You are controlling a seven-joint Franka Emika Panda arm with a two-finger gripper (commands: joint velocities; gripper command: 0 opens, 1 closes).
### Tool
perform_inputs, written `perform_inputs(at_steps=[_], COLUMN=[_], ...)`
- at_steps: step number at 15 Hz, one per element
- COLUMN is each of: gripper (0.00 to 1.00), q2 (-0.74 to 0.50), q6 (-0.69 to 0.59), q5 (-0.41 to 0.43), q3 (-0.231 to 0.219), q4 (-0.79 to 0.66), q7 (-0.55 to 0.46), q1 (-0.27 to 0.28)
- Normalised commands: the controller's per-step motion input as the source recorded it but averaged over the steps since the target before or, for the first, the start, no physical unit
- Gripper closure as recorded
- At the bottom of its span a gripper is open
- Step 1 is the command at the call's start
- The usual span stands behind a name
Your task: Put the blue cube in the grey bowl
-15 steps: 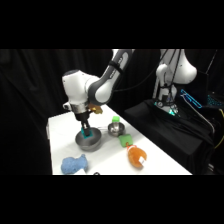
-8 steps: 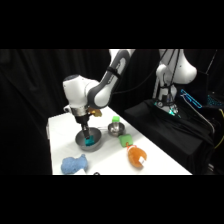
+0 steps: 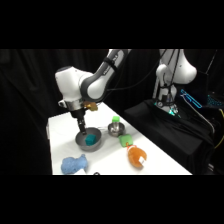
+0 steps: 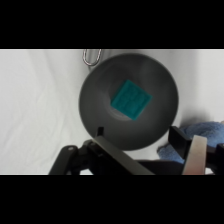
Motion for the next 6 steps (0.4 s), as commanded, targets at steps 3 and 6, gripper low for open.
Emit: perform_inputs(at_steps=[3, 6], gripper=[0.0, 0.0], q2=[-0.27, -0.23], q6=[-0.5, -0.48], q5=[0.063, 0.075], q3=[0.007, 0.008], q4=[0.14, 0.15], q7=[-0.04, -0.01], q1=[0.008, 0.022])
